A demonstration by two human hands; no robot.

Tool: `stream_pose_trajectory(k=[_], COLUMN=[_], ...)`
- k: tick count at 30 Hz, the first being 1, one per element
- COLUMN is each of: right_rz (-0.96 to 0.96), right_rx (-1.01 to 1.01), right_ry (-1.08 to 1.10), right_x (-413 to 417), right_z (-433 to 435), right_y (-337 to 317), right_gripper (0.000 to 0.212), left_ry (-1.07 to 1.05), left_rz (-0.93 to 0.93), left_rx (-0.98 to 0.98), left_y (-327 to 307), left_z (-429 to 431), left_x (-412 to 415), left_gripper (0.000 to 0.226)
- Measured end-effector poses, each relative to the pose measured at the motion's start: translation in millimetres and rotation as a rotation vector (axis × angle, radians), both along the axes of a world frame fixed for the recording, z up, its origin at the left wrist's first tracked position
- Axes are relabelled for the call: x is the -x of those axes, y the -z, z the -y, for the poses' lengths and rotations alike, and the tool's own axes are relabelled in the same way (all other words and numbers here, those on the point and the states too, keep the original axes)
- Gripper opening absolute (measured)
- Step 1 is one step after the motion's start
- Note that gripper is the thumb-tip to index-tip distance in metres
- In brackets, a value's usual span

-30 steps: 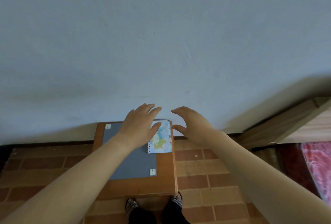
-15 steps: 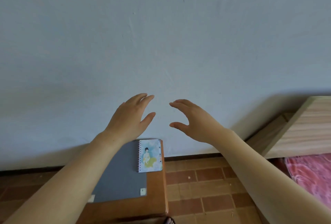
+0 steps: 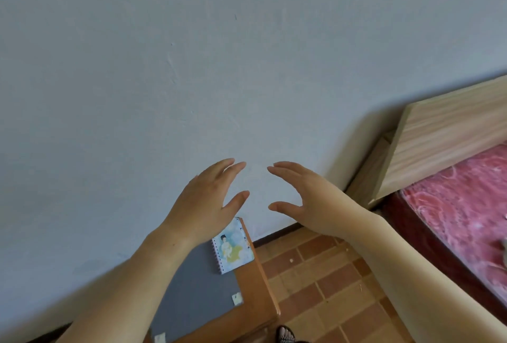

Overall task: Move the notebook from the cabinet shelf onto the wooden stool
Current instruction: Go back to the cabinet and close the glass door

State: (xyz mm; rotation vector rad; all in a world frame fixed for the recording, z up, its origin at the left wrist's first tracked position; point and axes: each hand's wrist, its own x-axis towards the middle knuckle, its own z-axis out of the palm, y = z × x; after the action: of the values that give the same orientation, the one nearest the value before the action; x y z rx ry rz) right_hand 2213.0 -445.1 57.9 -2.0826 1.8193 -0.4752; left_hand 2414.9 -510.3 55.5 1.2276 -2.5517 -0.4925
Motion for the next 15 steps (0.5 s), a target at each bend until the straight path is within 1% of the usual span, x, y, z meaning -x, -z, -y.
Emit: stream_pose_trajectory(k=[7, 15], right_rz=[0.075, 0.082], right_rx=[-0.088, -0.088], right_ry=[0.351, 0.792], right_x=[-12, -10], right_z=[-92, -235], right_y=[23, 24], right_gripper=[0.067, 0.068], left_ry=[0.307, 0.773], left_rz=[-0.05, -0.039], left_rx=[-0.039, -0.086], left_y=[16, 32], left_z=[-31, -116], left_x=[17, 92], left_gripper=[0.053, 0.051])
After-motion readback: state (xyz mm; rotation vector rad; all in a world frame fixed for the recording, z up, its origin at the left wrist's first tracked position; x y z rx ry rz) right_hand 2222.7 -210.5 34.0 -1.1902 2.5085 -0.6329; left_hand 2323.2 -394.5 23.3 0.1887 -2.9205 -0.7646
